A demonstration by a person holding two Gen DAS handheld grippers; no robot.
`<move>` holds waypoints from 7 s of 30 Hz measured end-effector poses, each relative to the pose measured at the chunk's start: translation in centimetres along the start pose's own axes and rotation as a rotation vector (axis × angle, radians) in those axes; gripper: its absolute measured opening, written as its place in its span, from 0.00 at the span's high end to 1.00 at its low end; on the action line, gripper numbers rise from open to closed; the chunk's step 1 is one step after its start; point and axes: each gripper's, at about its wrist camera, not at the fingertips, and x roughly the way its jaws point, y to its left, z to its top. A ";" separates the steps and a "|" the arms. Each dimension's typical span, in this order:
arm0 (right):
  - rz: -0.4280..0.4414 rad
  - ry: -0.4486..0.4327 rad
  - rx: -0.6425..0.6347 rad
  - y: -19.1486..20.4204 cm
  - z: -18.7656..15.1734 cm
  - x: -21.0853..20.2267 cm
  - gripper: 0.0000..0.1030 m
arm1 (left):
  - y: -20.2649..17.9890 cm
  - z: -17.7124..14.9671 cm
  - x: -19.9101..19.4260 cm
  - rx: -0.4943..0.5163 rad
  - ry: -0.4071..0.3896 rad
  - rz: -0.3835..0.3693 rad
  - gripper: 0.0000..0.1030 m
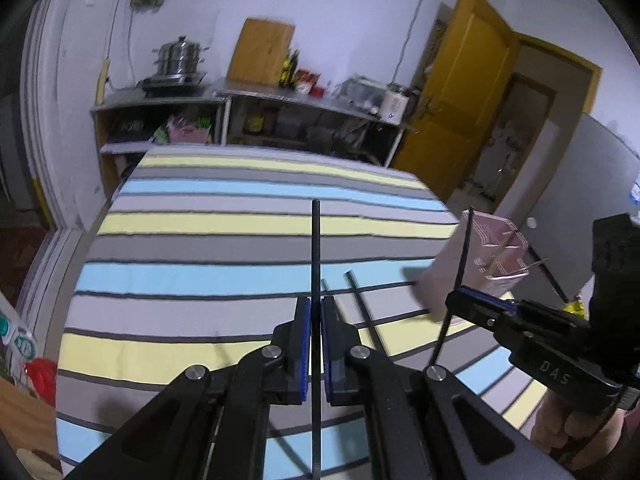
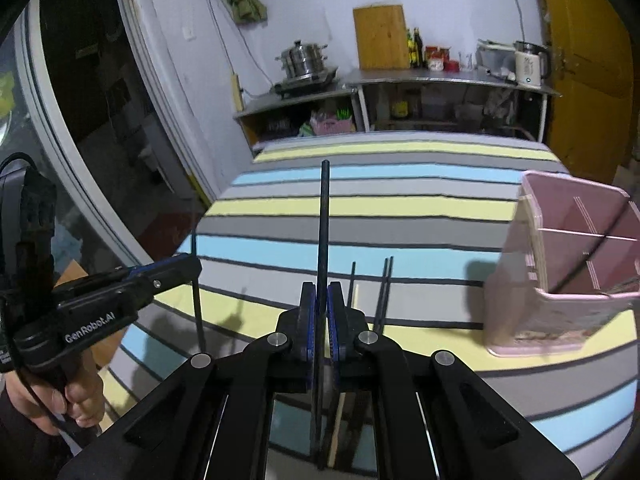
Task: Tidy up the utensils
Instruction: 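Lift both black chopsticks and carry them over the pink holder, then open the right tool over the holder while the left tool releases its chopstick, then move both open tools back down to the remaining chopsticks, then grasp a black chopstick with the right tool while the left tool grasps another black chopstick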
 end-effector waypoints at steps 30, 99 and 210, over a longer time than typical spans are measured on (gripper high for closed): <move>-0.192 -0.229 0.110 -6.1 0.2 -15.0 0.94 | -13.6 5.8 -2.2 0.144 -0.019 -0.356 0.96; -0.195 -0.204 0.140 -7.9 -1.8 -12.5 0.81 | -7.3 2.8 2.1 0.083 -0.025 -0.155 0.88; -0.127 0.168 0.018 -3.3 -2.2 8.6 0.94 | 0.4 -4.0 12.0 -0.027 0.190 0.111 0.95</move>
